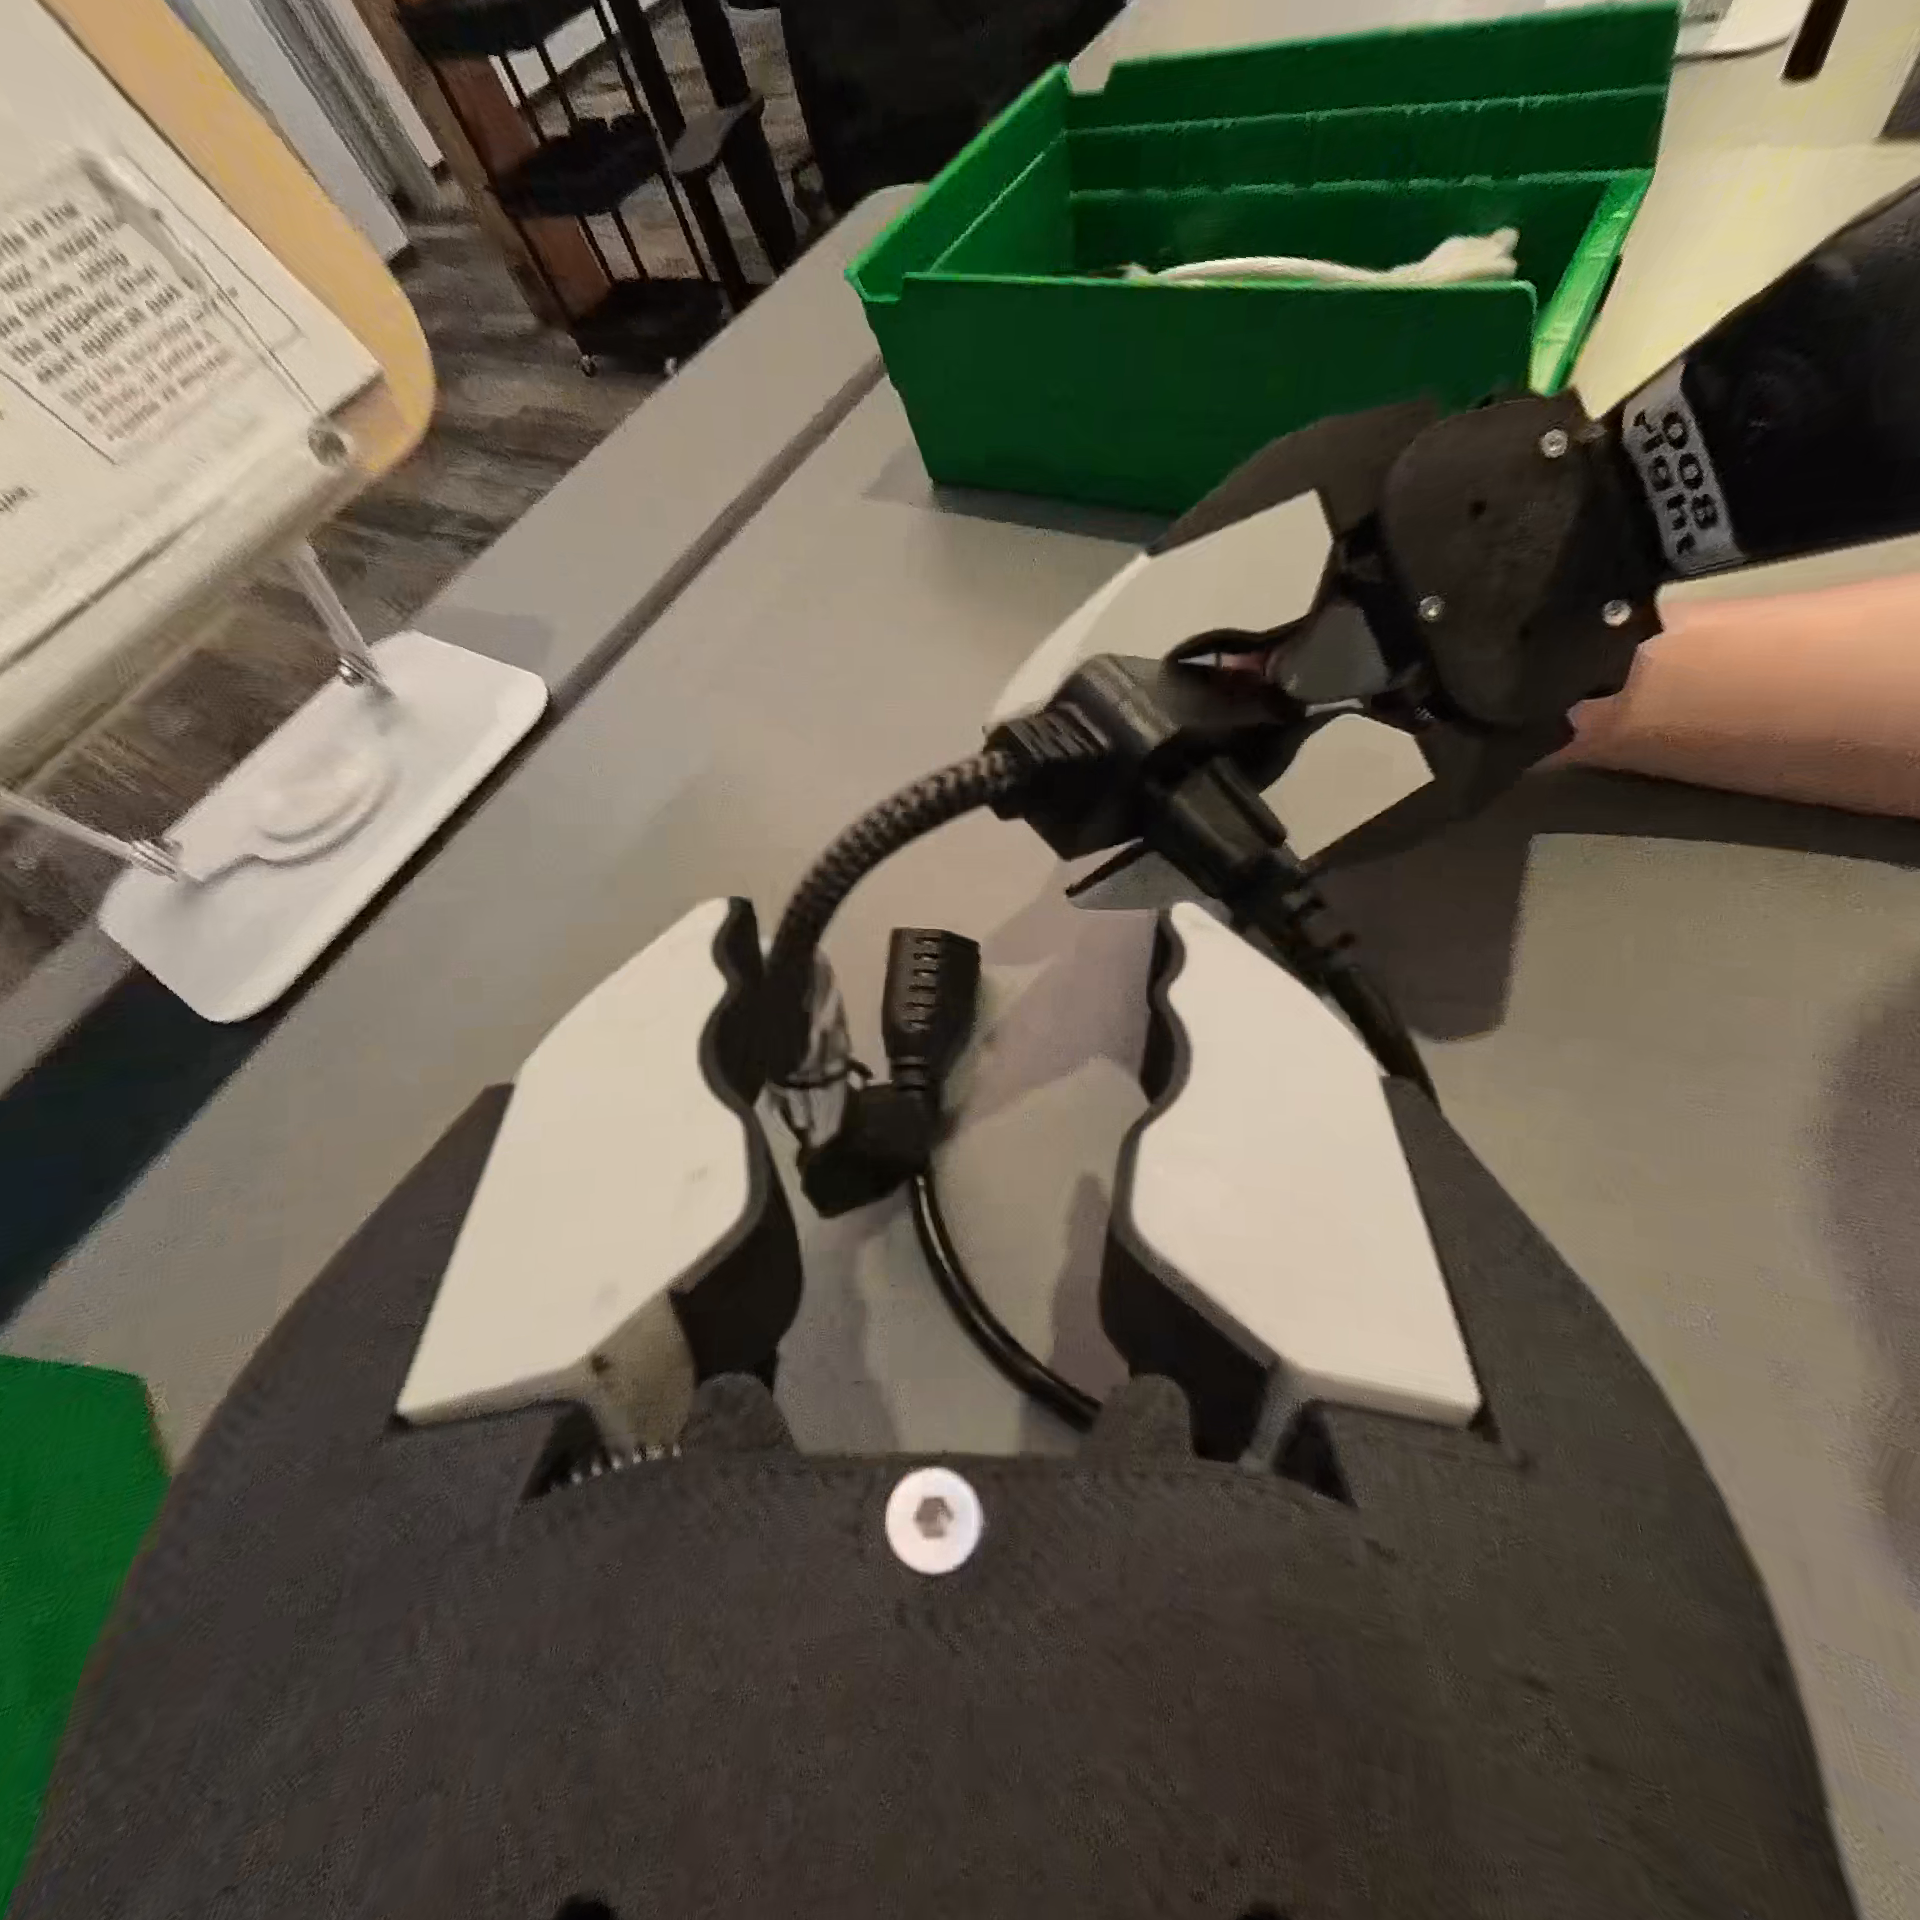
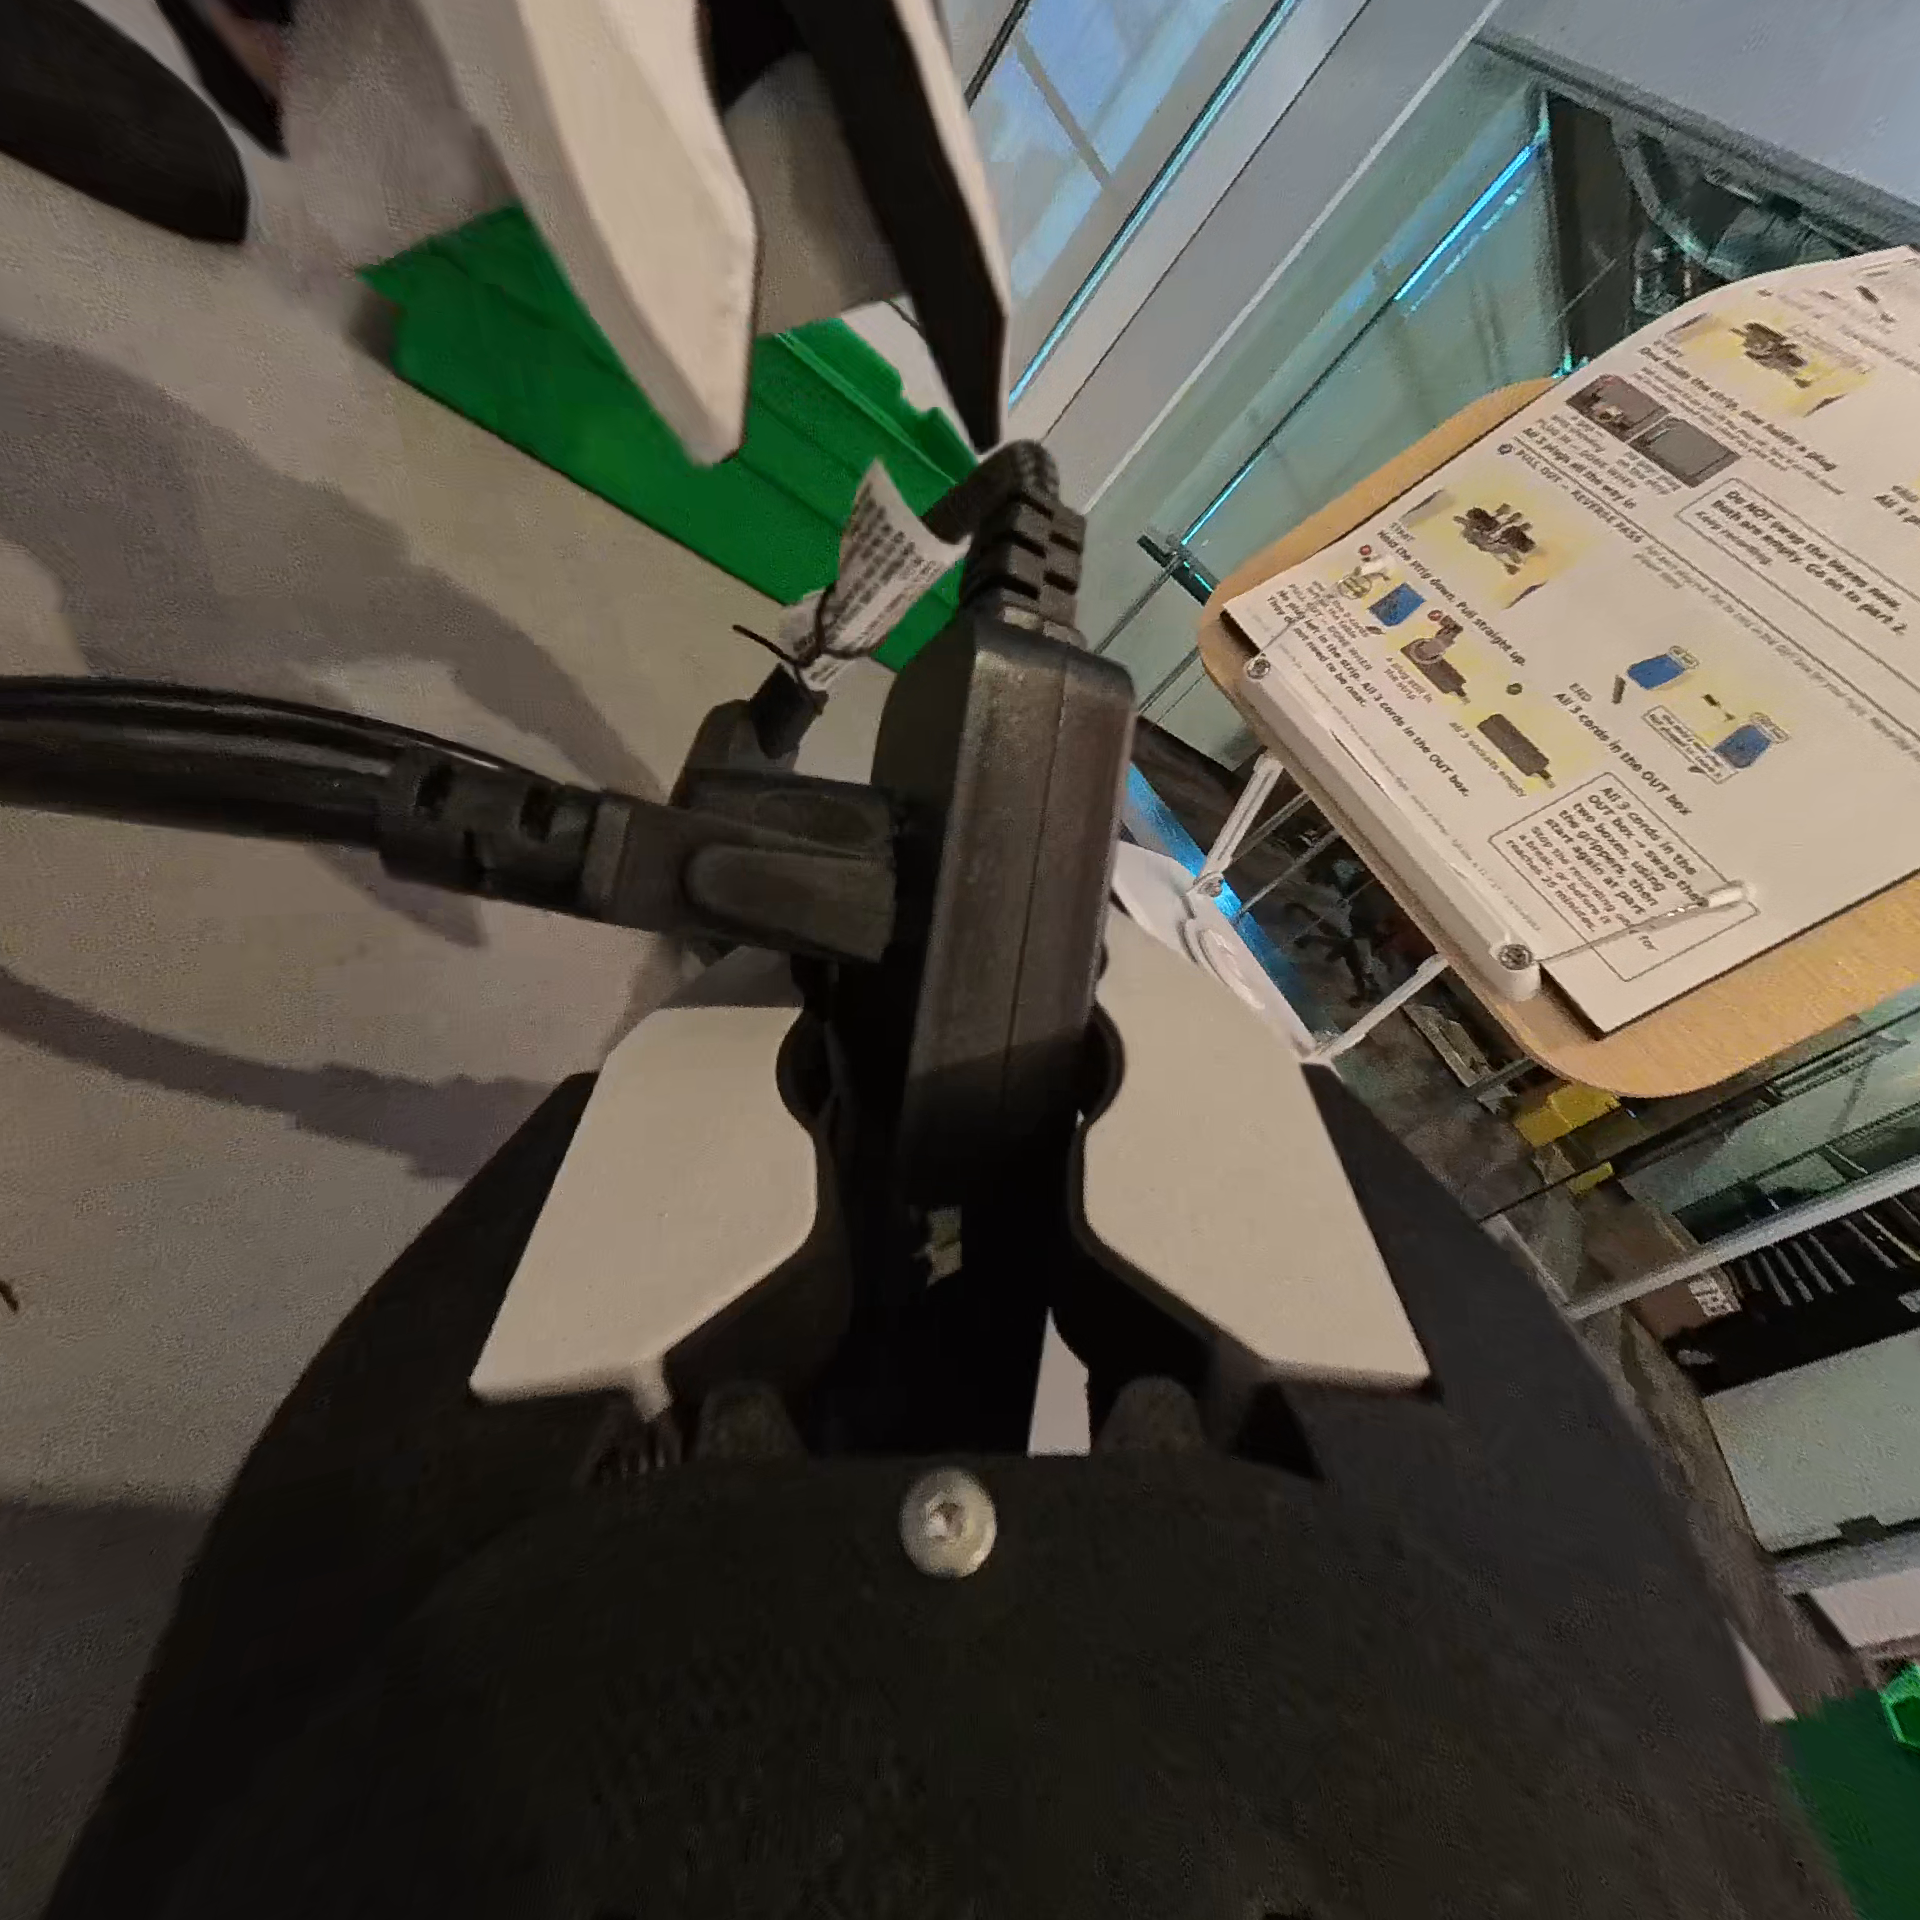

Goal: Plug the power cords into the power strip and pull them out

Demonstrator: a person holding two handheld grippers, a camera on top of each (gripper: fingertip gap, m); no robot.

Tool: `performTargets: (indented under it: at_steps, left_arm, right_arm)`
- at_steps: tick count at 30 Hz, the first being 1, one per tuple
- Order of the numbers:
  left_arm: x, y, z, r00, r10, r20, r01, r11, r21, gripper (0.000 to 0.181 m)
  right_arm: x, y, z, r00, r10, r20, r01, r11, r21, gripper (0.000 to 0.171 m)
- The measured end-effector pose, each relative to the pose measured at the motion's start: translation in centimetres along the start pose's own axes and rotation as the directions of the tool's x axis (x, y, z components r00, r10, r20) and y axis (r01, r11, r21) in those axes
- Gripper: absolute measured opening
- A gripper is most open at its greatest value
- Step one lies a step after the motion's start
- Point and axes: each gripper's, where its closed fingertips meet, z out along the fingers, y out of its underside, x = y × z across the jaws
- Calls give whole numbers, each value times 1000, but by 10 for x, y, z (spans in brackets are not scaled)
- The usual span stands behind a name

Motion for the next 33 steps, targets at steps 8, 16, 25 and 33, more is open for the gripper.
performTargets:
  at_steps: [8, 16, 25, 33]
  left_arm:
    - [30, -2, 38, 867, 401, -295, -443, 892, -90, 40]
    - [-14, -28, 29, 904, 421, 71, -416, 906, -74, 24]
    - [-53, -14, 21, 885, 248, 393, -266, 964, -8, 24]
    - [-33, -13, 18, 875, 216, 433, -276, 958, 79, 24]
  right_arm:
    - [-4, -16, -7, 993, -119, 4, 118, 990, 74, 44]
    - [73, 4, -37, 955, 20, -295, -38, 998, -54, 48]
    - [44, -23, -20, 769, 638, 42, -639, 763, 96, 64]
    - [5, -20, 12, 725, 685, 70, -688, 726, 17, 56]
